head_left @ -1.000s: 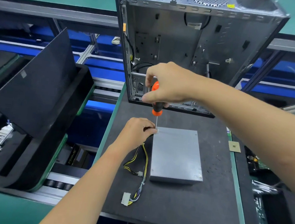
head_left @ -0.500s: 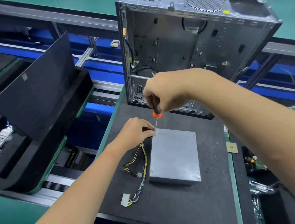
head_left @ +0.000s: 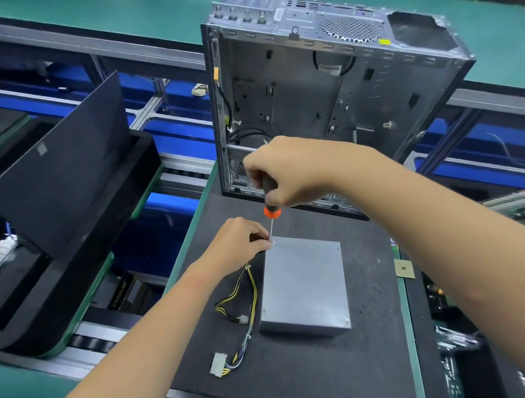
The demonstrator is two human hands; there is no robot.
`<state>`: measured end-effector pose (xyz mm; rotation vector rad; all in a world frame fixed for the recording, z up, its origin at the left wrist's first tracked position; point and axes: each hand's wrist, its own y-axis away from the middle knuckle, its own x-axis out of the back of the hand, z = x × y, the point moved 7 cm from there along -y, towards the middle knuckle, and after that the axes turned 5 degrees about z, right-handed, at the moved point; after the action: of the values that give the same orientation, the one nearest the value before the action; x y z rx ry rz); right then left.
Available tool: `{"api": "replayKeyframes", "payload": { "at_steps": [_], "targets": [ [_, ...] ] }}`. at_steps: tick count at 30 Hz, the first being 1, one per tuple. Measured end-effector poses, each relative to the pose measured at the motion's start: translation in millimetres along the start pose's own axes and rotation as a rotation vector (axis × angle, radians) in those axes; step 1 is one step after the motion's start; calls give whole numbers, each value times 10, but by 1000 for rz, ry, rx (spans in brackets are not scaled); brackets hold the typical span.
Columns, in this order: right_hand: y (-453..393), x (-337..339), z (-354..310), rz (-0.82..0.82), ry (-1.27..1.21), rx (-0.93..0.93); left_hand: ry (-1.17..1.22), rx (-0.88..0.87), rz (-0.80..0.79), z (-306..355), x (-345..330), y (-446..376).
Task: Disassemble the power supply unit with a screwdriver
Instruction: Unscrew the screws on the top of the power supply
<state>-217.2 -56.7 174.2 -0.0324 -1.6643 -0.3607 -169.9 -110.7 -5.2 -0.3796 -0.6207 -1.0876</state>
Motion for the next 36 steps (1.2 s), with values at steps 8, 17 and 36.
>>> {"api": "replayKeyframes", "payload": {
  "at_steps": [8, 17, 36],
  "targets": [
    [-12, -58, 167, 27, -55, -203, 30, 7, 12, -1, 0, 26],
    [68, -18, 12, 0, -189, -73, 29, 40, 3, 20, 2, 30],
    [106, 10, -44, 88, 68, -41, 58, 65, 29, 23, -13, 69]
  ]
}}
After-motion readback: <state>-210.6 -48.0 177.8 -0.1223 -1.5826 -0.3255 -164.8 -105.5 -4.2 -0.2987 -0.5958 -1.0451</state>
